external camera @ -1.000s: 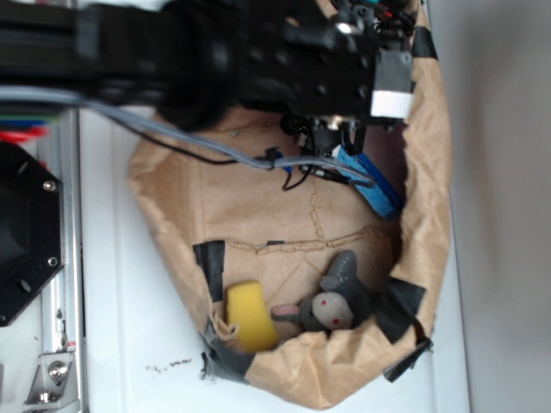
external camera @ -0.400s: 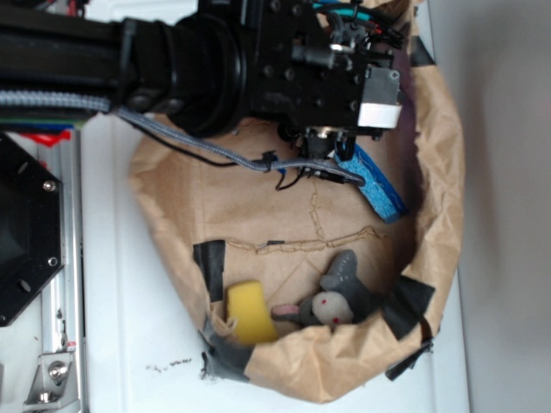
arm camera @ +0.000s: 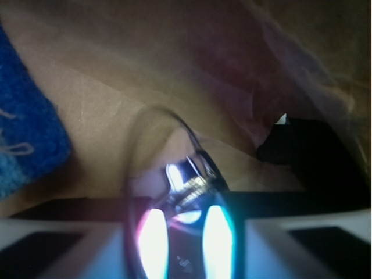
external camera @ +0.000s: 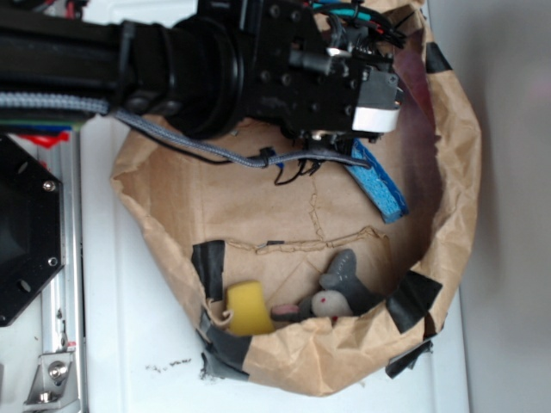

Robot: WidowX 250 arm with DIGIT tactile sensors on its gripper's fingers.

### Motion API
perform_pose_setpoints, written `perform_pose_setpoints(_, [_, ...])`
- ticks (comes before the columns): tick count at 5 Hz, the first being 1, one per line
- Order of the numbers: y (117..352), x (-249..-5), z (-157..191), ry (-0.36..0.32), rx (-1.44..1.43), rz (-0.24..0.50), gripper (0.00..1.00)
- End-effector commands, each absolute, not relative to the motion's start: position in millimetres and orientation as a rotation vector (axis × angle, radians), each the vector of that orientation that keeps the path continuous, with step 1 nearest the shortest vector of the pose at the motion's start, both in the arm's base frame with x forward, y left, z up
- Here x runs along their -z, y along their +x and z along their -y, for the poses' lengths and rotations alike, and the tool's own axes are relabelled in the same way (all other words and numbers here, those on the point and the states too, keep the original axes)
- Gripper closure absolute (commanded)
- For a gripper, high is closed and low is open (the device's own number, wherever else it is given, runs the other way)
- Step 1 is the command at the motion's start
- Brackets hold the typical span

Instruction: Grab the silver keys.

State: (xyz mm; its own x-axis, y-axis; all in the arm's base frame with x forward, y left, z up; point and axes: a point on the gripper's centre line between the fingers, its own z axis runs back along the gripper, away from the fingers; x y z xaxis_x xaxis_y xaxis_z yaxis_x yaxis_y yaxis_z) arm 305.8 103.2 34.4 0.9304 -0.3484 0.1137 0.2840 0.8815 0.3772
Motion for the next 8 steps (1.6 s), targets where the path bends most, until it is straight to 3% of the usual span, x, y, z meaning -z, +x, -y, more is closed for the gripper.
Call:
perform_pose_setpoints(1, [313.2,-48.9,-92.9,0.400,0.335,0.241,1.00])
perform_pose_setpoints(2, [312.9,-50.1,-92.9,0.418,0.330,0.246,1.00])
perform_pose_setpoints(3, [308.6,-68.8,-94.4,0.434,0.321,0.190,1.00])
perform_pose_setpoints(4, [299.0,-118.9,-69.7,0.317,0.404,0.137,1.00])
perform_pose_setpoints(5, [286.2,-172.1,-42.6,0.228,0.468,0.263,1.00])
perform_pose_setpoints(6, [276.5,-188.7,-45.3,0.101,0.504,0.232,1.00])
perform_pose_setpoints(7, [269.2,-188.5,-48.8,0.101,0.453,0.198,1.00])
perform_pose_setpoints(8, [271.5,-190.9,-49.9,0.055,0.387,0.098,1.00])
